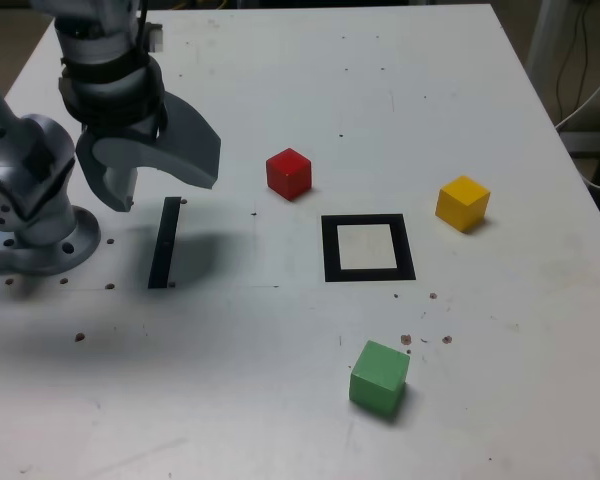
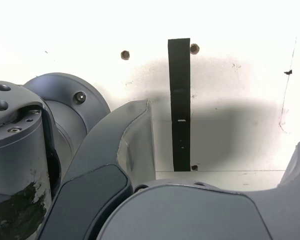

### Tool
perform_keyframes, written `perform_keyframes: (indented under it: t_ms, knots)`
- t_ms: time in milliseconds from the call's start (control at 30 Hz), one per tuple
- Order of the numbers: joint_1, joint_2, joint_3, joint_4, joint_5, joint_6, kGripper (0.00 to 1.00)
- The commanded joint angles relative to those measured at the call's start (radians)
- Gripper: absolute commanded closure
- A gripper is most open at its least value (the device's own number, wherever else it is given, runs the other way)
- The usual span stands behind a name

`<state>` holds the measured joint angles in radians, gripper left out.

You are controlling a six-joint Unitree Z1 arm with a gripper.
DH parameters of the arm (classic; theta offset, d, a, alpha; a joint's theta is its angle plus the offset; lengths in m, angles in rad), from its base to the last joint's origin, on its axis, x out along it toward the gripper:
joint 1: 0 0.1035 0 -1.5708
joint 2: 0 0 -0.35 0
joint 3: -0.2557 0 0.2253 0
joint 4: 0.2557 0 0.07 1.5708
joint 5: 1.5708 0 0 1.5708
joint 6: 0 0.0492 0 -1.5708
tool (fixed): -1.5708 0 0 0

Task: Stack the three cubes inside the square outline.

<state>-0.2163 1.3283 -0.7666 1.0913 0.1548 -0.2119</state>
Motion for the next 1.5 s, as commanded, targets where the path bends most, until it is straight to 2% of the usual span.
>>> perform_keyframes:
  t_ms: [0,433,567,733,833,900,1067,1300,1467]
  knots:
    - [-0.002,0.006,-0.004,0.002,0.002,-0.002,0.00]
    - [-0.011,0.014,0.001,0.000,0.003,-0.021,0.00]
    - [-0.011,0.008,-0.017,0.024,0.010,-0.024,0.01]
    - [0.008,0.009,-0.091,0.119,0.055,-0.008,0.02]
    - [0.057,0.017,-0.137,0.161,0.086,0.037,0.03]
    - [0.096,0.026,-0.165,0.172,0.091,0.071,0.03]
    - [0.163,0.056,-0.240,0.206,0.055,0.101,0.03]
    - [0.193,0.145,-0.413,0.294,0.009,0.050,0.04]
    - [0.251,0.216,-0.497,0.354,-0.046,0.005,0.05]
